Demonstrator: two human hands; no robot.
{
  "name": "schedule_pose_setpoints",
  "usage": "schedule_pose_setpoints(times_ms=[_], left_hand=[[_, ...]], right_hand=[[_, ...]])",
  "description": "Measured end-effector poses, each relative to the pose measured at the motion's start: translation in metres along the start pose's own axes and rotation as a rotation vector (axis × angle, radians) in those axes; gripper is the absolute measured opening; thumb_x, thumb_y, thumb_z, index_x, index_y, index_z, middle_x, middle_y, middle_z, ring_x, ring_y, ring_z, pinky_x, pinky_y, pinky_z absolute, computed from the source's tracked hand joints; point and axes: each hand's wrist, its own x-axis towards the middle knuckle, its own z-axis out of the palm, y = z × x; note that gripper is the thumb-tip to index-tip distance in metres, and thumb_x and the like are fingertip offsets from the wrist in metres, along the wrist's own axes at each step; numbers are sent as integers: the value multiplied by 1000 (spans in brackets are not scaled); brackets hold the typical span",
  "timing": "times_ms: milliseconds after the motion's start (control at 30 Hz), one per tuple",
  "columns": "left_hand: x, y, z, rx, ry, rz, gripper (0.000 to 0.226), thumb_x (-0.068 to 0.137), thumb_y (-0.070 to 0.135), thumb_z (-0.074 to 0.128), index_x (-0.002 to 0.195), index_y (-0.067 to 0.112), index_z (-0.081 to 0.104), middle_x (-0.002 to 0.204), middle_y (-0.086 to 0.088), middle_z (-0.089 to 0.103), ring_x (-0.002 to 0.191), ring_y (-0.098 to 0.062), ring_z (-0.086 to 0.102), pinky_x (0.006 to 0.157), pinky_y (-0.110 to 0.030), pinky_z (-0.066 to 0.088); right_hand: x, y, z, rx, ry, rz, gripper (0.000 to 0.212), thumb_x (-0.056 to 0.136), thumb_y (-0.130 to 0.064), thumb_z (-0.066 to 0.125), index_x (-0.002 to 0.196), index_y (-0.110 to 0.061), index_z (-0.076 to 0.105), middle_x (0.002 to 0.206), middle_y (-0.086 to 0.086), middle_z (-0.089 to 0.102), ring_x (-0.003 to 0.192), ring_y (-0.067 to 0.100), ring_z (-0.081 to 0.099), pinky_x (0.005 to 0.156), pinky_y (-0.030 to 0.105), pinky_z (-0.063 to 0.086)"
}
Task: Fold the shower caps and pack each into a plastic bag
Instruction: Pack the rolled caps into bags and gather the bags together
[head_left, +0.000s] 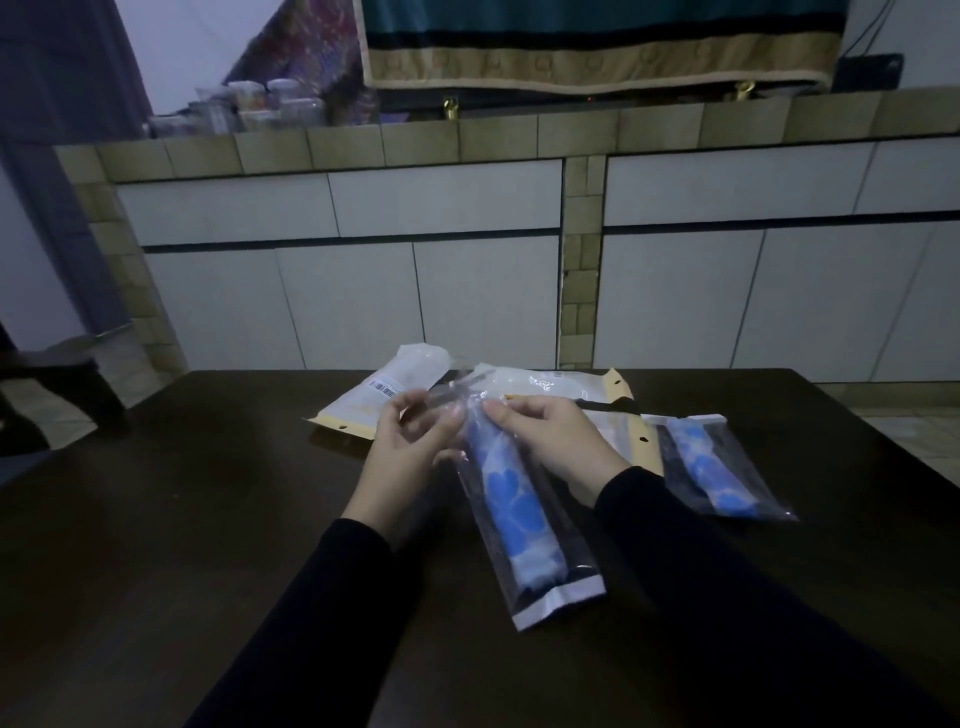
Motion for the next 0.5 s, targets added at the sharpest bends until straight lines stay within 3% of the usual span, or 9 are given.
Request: schedule_pose_setpoints(times_ms=[100, 267, 400, 500], left_hand=[[-2, 3, 4, -19, -39, -96, 34, 75, 16, 71, 106, 5, 61, 74, -6, 70, 56, -10, 60, 52, -17, 48], [-3, 2, 4, 7, 4, -68, 9, 82, 0, 68, 89, 3, 65, 71, -5, 68, 55, -10, 60, 48, -17, 46], [-3, 1, 7, 44, 7, -3, 11, 82, -7, 65, 88, 3, 65, 65, -1, 70, 53, -7, 61, 48, -15, 47], [-4, 1, 6, 24, -36, 33, 16, 84, -9, 61, 92, 4, 66, 68, -1, 70, 58, -9, 64, 53, -19, 51]], right_hand=[[0, 2, 5, 154, 19, 0, 28, 88, -22, 68, 101, 2, 68, 99, 18, 72, 86, 22, 68, 86, 37, 54], [-1, 2, 6, 224, 1, -11, 12, 89, -9, 65, 99, -4, 69, 99, 17, 70, 87, 21, 66, 86, 32, 53], [1, 5, 2, 102, 30, -110, 12, 88, -5, 65, 90, -17, 66, 70, 6, 56, 61, 13, 56, 57, 20, 47], [2, 8, -3, 110, -86, -168, 18, 92, -7, 60, 100, -21, 67, 77, 11, 57, 75, 20, 60, 76, 34, 52]])
